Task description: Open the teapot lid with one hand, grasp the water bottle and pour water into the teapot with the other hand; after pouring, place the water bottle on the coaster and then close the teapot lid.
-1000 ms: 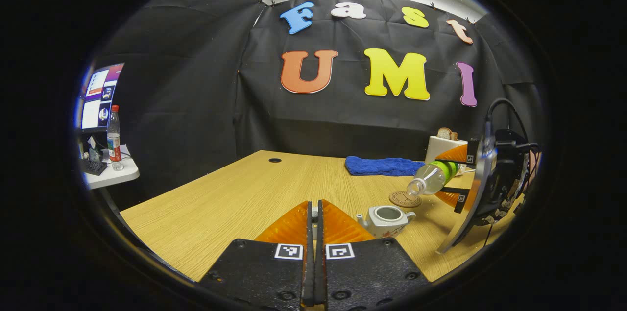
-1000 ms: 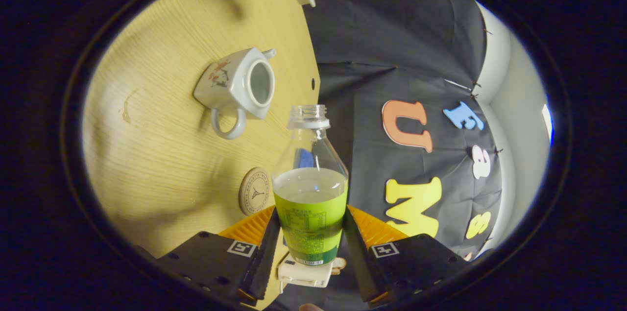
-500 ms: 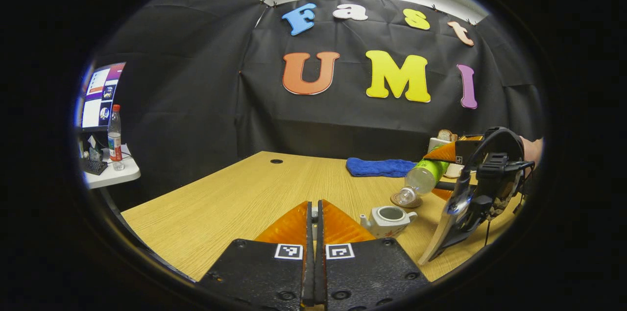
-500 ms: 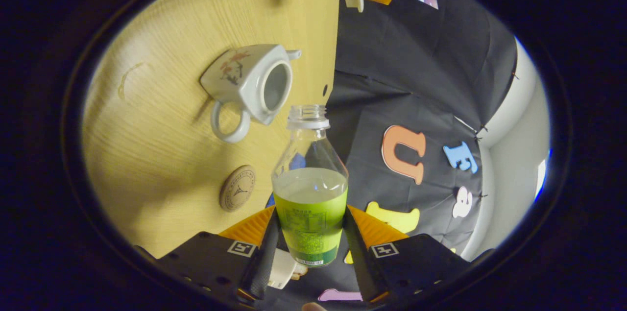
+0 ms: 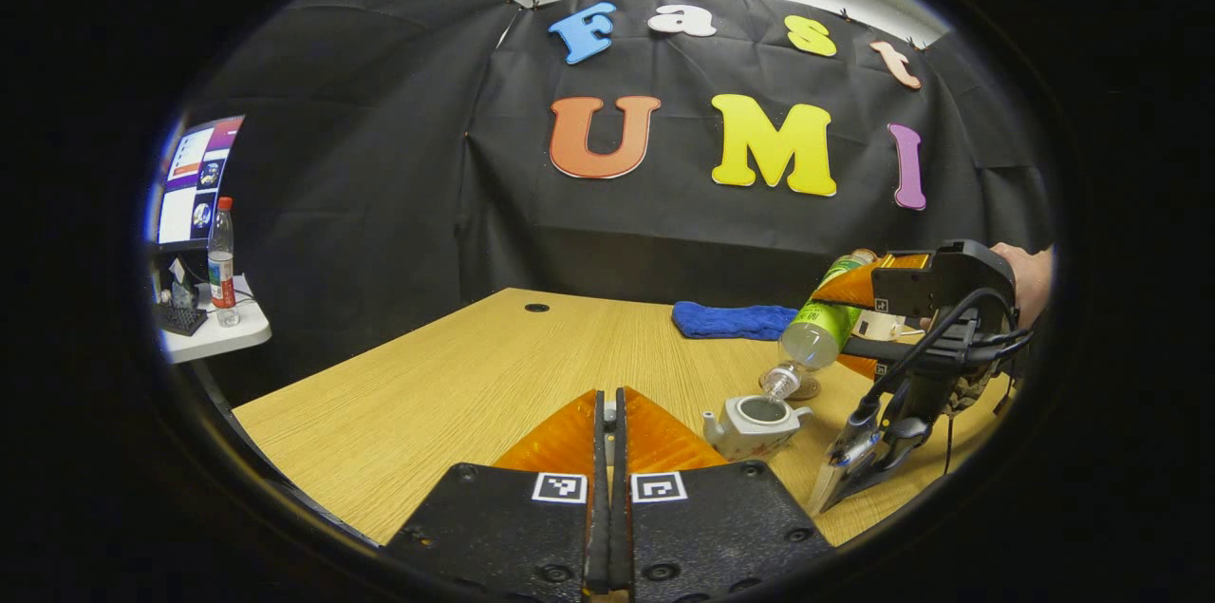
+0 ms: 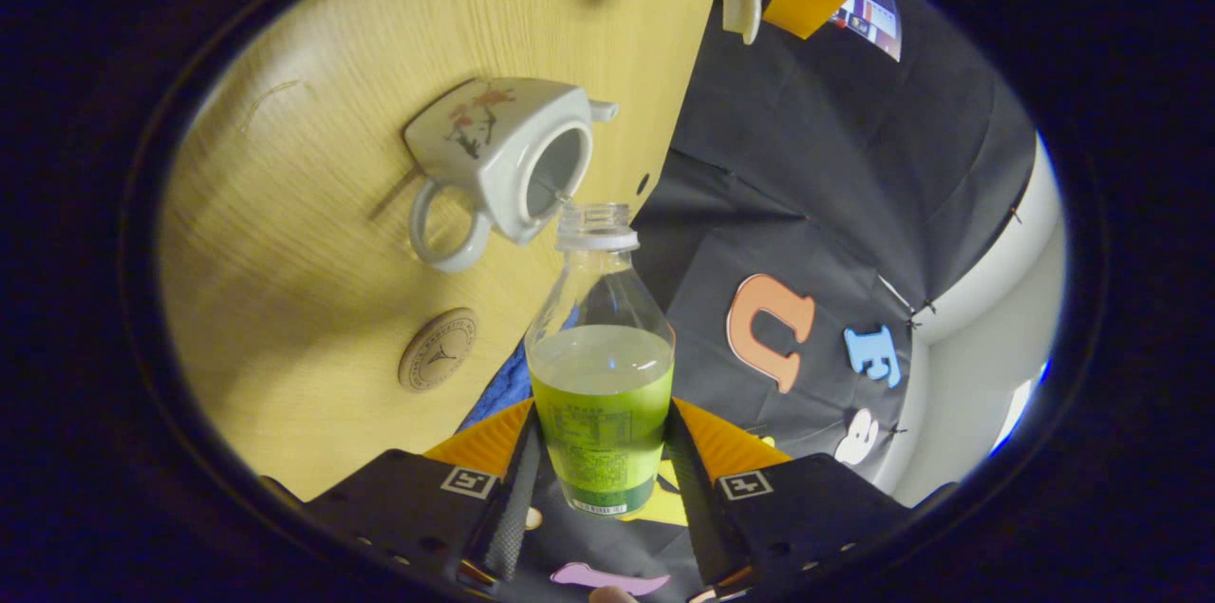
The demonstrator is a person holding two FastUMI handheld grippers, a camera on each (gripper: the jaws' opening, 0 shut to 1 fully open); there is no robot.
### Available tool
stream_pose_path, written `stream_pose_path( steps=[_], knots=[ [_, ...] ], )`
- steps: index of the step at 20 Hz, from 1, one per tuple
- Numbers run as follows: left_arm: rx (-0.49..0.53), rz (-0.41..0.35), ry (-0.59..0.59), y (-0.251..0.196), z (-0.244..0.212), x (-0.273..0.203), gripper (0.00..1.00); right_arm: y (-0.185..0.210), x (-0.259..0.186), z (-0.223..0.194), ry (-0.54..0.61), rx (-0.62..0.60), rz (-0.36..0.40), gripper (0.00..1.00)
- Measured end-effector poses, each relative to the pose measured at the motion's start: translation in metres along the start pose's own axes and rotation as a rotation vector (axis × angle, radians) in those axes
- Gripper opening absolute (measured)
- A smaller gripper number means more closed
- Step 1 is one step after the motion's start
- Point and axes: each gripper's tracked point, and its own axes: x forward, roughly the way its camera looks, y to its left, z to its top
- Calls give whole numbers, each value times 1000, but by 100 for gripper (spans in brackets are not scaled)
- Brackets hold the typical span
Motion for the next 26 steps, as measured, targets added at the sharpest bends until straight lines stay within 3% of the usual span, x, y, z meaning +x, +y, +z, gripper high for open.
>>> stream_pose_path(
  steps=[13, 26],
  knots=[
    [4, 5, 2, 3, 0, -1, 3, -20, 1, 5, -10, -147, -68, 70],
    [8, 10, -1, 6, 2, -2, 3, -20, 1, 5, -15, -169, -80, 70]
  ],
)
